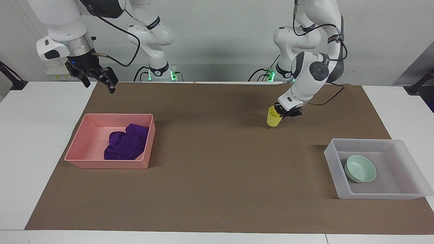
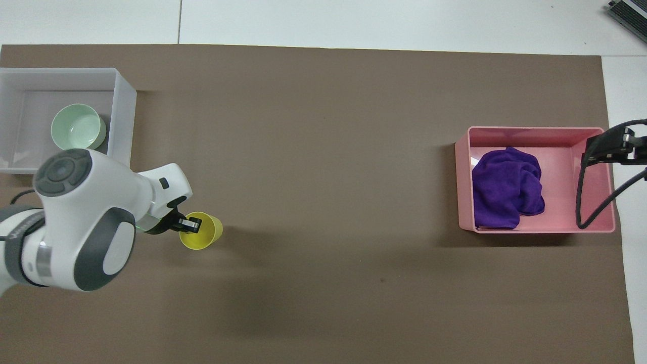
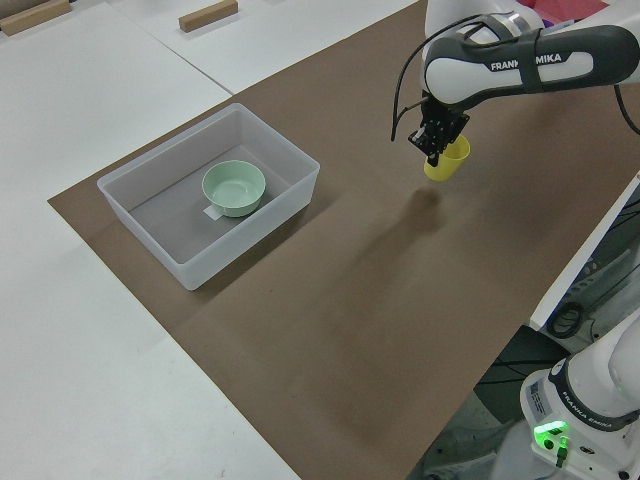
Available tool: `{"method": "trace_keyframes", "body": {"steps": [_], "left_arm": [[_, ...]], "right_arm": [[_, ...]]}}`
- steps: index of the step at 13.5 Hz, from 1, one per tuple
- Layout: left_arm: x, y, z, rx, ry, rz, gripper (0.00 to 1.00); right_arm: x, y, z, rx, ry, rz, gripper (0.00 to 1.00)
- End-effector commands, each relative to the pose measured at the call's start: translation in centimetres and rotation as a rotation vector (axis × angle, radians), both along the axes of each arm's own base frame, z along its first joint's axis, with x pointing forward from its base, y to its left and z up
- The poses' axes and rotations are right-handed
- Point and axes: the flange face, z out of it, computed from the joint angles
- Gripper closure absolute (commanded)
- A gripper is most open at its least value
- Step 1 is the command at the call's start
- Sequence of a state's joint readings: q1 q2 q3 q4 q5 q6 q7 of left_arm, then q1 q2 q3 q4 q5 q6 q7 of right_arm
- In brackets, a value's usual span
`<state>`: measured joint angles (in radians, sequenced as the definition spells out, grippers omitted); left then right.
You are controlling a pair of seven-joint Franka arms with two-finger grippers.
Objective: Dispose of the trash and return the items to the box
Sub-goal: 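Lift the yellow cup with the left gripper and lower it into the bowl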
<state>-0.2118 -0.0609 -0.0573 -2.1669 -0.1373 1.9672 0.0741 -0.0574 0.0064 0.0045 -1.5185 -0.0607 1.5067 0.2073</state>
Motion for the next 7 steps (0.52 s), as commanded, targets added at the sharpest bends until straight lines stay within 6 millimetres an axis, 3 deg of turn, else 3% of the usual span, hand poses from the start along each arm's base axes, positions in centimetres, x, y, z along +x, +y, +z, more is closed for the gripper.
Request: {"method": "trace_keyframes", "body": {"steps": [1, 2, 4, 7], "left_arm": [[3.1, 2.8, 7.6, -0.020, -0.019, 0.058, 1.00], [4.1, 4.7, 9.9, -0.028, -0.046, 0.084, 1.00], [6.0, 9.0, 12.3, -0.034, -0.095, 0.156, 1.00], [10.4, 16.6, 14.6, -0.032, -0.180, 0.192, 1.00]], "right_arm": [[-0.6, -0.2, -0.2, 0.026, 0.023, 0.022, 0.00], [-0.6, -0.2, -0.2, 0.026, 0.023, 0.022, 0.00], [-0.6, -0.3, -0.1, 0.026, 0.020, 0.024, 0.00], [-0.4, 0.3, -0.3, 0.049, 0.012, 0.044, 0.00]]}}
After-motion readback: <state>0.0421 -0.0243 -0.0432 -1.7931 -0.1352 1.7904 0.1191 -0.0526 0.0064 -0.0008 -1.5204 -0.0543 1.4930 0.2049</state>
